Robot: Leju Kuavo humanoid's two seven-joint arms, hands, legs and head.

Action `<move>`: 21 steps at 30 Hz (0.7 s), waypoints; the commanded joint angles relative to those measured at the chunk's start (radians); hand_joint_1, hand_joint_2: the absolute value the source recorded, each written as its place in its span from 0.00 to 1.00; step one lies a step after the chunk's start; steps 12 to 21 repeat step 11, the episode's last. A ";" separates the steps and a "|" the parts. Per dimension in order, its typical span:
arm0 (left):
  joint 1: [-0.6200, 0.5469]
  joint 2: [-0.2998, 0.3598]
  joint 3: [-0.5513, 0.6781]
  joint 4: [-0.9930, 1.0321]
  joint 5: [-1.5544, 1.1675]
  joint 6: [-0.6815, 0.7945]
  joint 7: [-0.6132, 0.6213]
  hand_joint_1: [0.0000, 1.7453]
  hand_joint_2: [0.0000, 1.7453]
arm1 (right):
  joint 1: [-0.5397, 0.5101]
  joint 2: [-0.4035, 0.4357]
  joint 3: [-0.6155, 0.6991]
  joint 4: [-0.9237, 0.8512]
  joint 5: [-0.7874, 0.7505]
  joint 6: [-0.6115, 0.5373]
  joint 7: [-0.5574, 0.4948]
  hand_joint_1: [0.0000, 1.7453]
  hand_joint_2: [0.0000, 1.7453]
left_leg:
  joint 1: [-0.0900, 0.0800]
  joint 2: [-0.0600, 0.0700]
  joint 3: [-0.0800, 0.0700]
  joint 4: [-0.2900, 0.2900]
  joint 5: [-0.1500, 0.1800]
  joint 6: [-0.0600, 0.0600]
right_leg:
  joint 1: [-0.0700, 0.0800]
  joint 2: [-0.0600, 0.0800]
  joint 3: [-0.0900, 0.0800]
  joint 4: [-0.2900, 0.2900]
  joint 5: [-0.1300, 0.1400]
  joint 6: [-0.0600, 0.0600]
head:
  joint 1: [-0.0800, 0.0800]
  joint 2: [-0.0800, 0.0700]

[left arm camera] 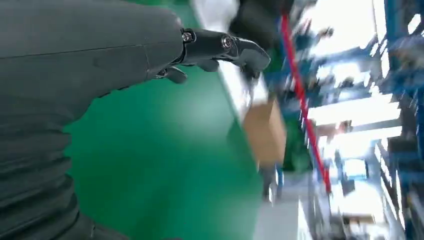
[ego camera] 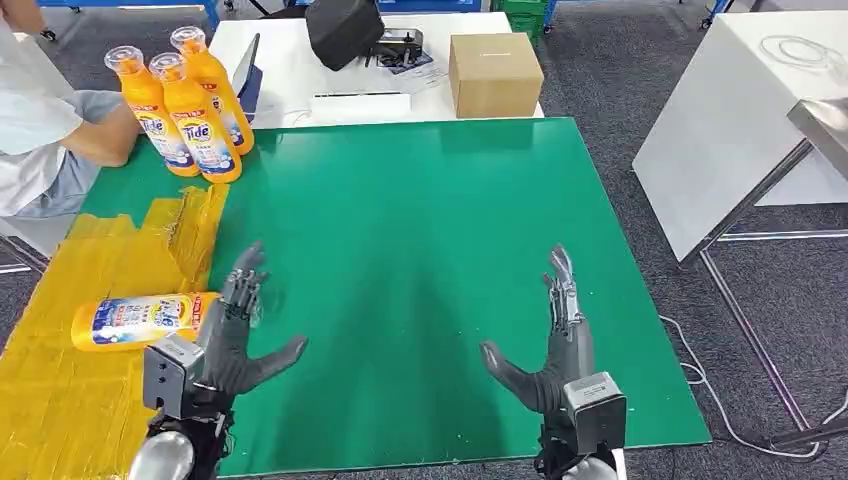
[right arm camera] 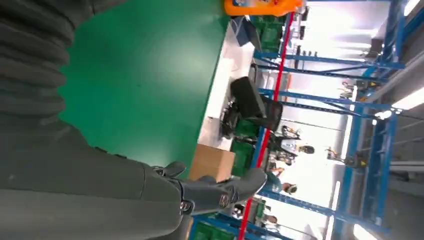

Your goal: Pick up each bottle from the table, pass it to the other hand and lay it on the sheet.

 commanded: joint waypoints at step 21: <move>-0.001 -0.023 -0.037 0.088 0.044 0.003 -0.003 0.00 1.00 | -0.007 0.003 0.018 0.070 0.014 -0.047 0.009 0.00 1.00 | 0.001 0.000 0.004 -0.001 -0.001 0.000 | 0.001 -0.001 0.004 -0.002 0.000 -0.001 | 0.000 0.000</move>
